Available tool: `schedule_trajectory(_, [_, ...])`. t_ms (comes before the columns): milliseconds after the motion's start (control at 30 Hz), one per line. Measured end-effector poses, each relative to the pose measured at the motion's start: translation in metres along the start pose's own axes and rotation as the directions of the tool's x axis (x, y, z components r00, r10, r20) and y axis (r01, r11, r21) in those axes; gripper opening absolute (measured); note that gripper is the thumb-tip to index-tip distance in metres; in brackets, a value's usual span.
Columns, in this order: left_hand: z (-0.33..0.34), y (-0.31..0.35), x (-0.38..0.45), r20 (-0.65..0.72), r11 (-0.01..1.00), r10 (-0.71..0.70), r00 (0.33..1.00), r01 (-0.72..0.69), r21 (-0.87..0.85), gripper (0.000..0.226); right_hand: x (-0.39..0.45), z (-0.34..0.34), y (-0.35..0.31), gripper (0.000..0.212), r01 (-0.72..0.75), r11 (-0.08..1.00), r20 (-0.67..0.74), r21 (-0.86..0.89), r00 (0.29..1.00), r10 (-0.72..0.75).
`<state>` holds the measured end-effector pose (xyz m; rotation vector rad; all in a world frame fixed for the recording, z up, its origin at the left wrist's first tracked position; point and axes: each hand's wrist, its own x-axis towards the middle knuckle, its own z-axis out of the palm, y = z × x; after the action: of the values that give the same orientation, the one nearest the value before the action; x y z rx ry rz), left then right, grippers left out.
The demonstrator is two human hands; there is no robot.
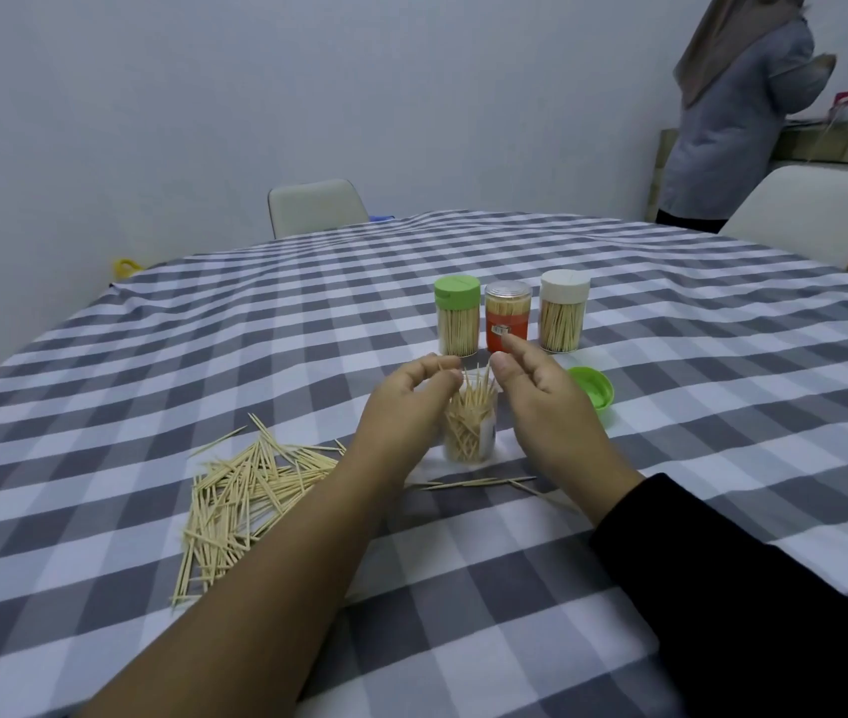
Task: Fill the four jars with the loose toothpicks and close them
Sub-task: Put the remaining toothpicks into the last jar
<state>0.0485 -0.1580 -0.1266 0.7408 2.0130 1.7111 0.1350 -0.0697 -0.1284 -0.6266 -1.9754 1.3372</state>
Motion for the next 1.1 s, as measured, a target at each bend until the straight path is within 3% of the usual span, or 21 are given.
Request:
schedule_trajectory(133, [-0.005,0.011,-0.008,-0.028,0.998,-0.023,0.999,0.025,0.062,0.027,0.005,-0.011,-0.004,0.041,-0.117,0.975,-0.052,-0.191,0.993,0.109])
schedule_trajectory(267, [-0.025,0.013,-0.019,-0.052,0.983,-0.066,0.996,0.074,0.170,0.039,0.006,-0.020,-0.006,0.041,-0.216,0.834,0.042,-0.508,0.961,0.274])
schedule_trajectory(367, [-0.040,0.006,-0.028,0.002,0.957,-0.017,1.000,0.016,0.290,0.038,-0.005,-0.025,-0.008,0.035,-0.146,0.699,0.148,-0.701,0.928,0.342])
schedule_trajectory(467, [-0.056,-0.004,-0.034,0.076,0.925,0.015,0.997,-0.043,0.378,0.035,-0.016,-0.027,-0.010,0.025,0.024,0.544,0.270,-0.839,0.886,0.378])
schedule_trajectory(533, [-0.070,-0.010,-0.034,0.144,0.844,0.027,0.989,-0.100,0.527,0.038,-0.024,-0.026,-0.007,0.019,0.074,0.483,0.284,-0.873,0.881,0.378])
schedule_trajectory(667, [-0.100,-0.022,-0.034,0.221,0.619,-0.030,0.975,-0.155,0.770,0.054,-0.036,-0.017,0.001,0.029,0.135,0.386,0.255,-0.913,0.926,0.280])
schedule_trajectory(767, [-0.111,-0.030,-0.035,0.287,0.479,-0.035,0.957,-0.236,0.846,0.054,-0.037,-0.005,0.007,0.032,0.137,0.386,0.234,-0.912,0.948,0.215])
schedule_trajectory(933, [-0.115,-0.033,-0.025,0.379,0.379,0.004,0.926,-0.352,0.856,0.048,-0.039,0.021,0.009,0.032,0.185,0.478,0.282,-0.859,0.950,0.138])
schedule_trajectory(1100, [-0.112,-0.031,-0.018,0.415,0.416,0.005,0.910,-0.380,0.826,0.040,-0.036,0.055,0.000,0.032,0.306,0.503,0.390,-0.808,0.919,0.067])
